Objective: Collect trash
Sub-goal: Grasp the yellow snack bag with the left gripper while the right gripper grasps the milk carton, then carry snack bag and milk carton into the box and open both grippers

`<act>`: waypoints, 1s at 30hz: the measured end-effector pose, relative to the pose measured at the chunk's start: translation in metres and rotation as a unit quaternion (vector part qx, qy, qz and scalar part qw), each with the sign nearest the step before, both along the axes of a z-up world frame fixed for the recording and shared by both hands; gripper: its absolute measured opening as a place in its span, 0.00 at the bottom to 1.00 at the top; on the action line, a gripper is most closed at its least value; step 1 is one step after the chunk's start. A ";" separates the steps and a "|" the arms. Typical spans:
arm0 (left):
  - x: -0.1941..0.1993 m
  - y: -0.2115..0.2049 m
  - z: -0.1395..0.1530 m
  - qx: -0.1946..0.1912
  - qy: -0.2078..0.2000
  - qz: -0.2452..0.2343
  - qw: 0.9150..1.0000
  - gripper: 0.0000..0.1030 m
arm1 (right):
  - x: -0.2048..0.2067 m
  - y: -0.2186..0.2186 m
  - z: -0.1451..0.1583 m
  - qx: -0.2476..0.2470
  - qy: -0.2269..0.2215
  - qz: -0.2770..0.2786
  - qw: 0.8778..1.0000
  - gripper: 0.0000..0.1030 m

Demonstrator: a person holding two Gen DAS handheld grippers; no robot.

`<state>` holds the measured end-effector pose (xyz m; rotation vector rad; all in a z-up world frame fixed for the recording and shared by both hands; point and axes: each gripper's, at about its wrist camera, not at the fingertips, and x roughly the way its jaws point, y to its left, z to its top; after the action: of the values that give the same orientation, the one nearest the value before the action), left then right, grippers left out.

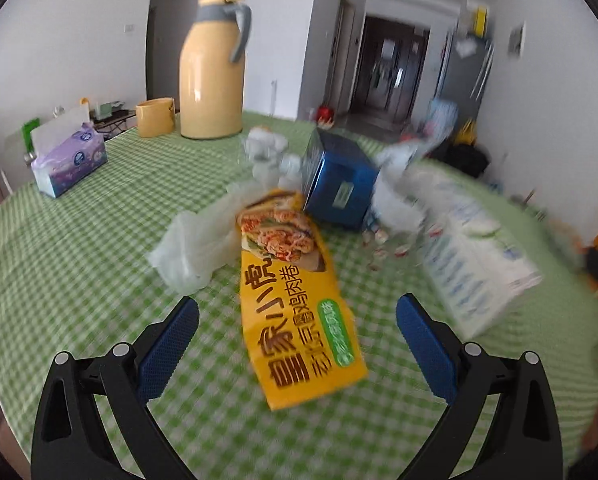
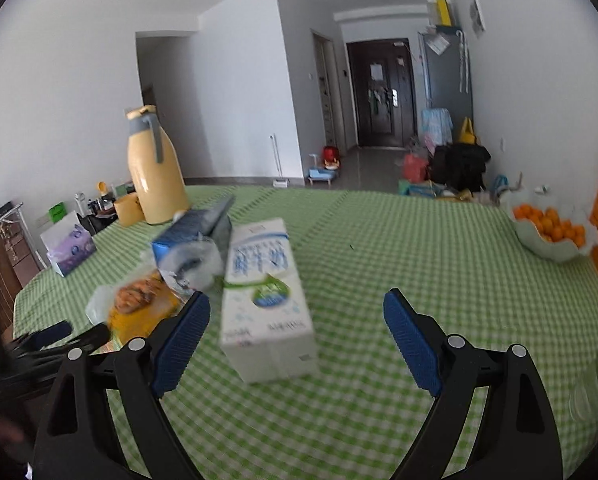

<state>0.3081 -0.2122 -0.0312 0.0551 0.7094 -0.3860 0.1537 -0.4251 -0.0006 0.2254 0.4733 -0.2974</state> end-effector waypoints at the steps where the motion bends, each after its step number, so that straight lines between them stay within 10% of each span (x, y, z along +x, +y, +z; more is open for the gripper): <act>1: 0.008 -0.006 -0.006 0.022 0.008 0.007 1.000 0.93 | 0.003 -0.001 -0.004 0.003 0.005 0.001 1.000 0.82; 9: 0.001 0.015 0.004 0.022 0.043 -0.001 0.999 0.04 | 0.051 0.019 -0.024 0.003 0.059 0.035 0.998 0.84; 20: -0.053 0.065 0.086 -0.046 -0.017 -0.015 0.999 0.00 | 0.089 0.012 -0.045 0.050 0.106 0.017 0.993 0.70; 30: -0.067 0.069 0.117 -0.063 -0.056 -0.011 0.996 0.00 | -0.006 0.000 0.048 -0.017 -0.014 -0.041 0.999 0.68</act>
<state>0.2413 -0.1435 0.0861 -0.0335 0.5737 -0.4453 0.1479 -0.4256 0.0476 0.2154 0.4323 -0.3825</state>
